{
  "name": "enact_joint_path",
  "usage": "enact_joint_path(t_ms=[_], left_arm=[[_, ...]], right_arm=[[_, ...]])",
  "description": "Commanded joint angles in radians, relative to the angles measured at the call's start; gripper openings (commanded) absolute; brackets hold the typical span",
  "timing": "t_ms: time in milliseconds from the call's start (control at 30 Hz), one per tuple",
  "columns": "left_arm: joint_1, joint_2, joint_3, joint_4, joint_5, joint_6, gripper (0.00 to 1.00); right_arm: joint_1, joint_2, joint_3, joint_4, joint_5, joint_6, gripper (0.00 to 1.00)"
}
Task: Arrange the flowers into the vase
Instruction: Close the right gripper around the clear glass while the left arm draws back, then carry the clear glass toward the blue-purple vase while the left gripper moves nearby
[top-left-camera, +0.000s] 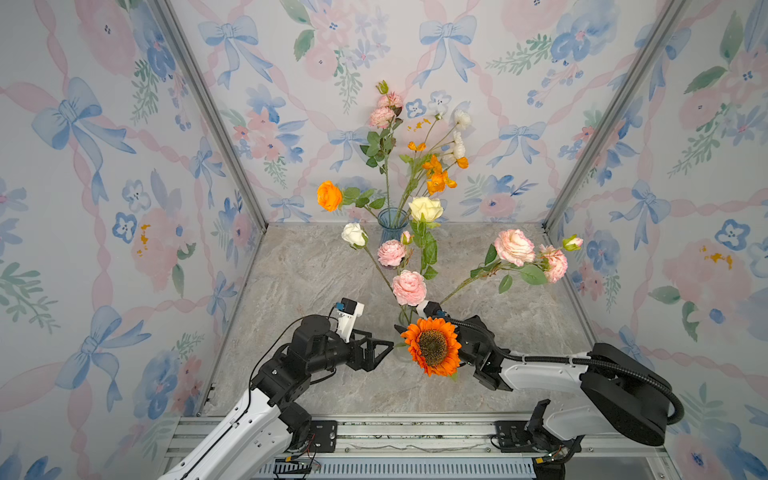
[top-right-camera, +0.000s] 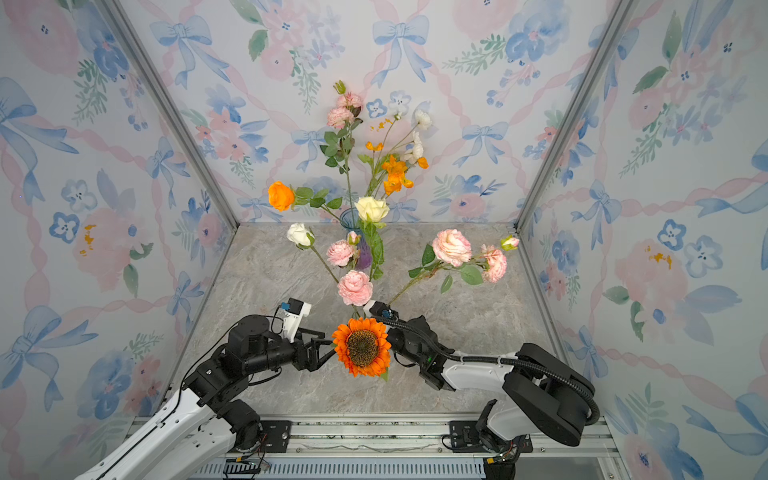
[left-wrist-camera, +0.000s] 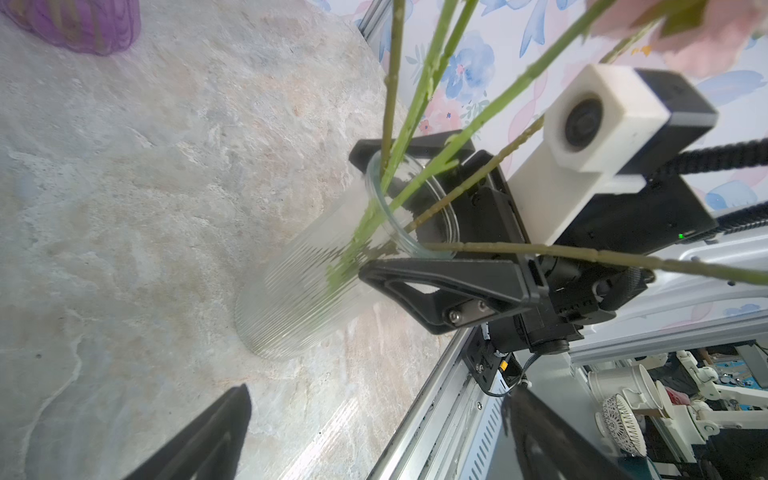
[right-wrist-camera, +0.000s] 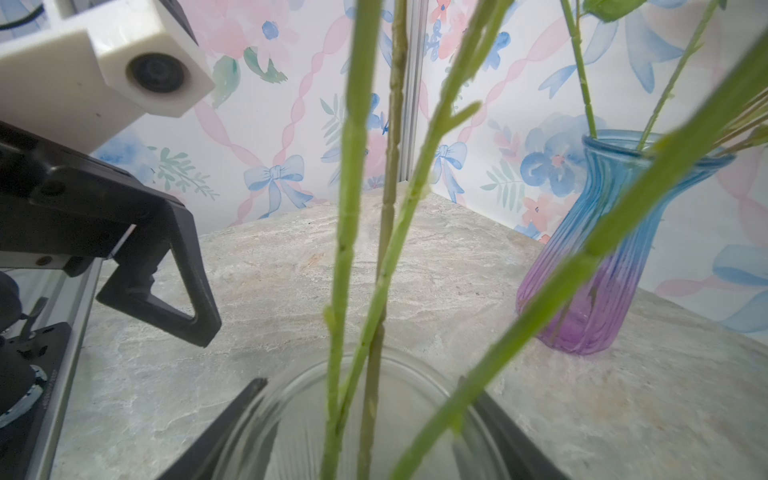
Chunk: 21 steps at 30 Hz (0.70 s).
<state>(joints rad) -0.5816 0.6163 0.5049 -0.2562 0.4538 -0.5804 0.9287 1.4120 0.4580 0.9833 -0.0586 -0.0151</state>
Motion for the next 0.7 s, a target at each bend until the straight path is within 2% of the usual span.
enact_joint_path(t_ms=[0,300,400,600,667], left_arm=[[0.006,-0.009,-0.013,0.017,0.002,-0.002,0.98],[0.006,-0.01,-0.016,0.023,-0.008,0.0,0.98],[0.006,-0.051,-0.014,0.025,-0.013,0.007,0.98],[0.006,-0.044,0.056,0.025,-0.036,0.078,0.98],[0.006,-0.031,0.095,0.025,-0.059,0.123,0.98]], right_arm=[[-0.006,0.007,0.019,0.038,0.004,-0.001,0.62],[-0.003,-0.02,0.007,0.046,0.003,-0.028,0.36],[-0.006,-0.057,0.0,0.029,-0.005,-0.031,0.29],[-0.036,-0.173,-0.005,-0.09,-0.07,-0.014,0.16],[-0.046,-0.225,-0.004,-0.159,-0.088,-0.007,0.16]])
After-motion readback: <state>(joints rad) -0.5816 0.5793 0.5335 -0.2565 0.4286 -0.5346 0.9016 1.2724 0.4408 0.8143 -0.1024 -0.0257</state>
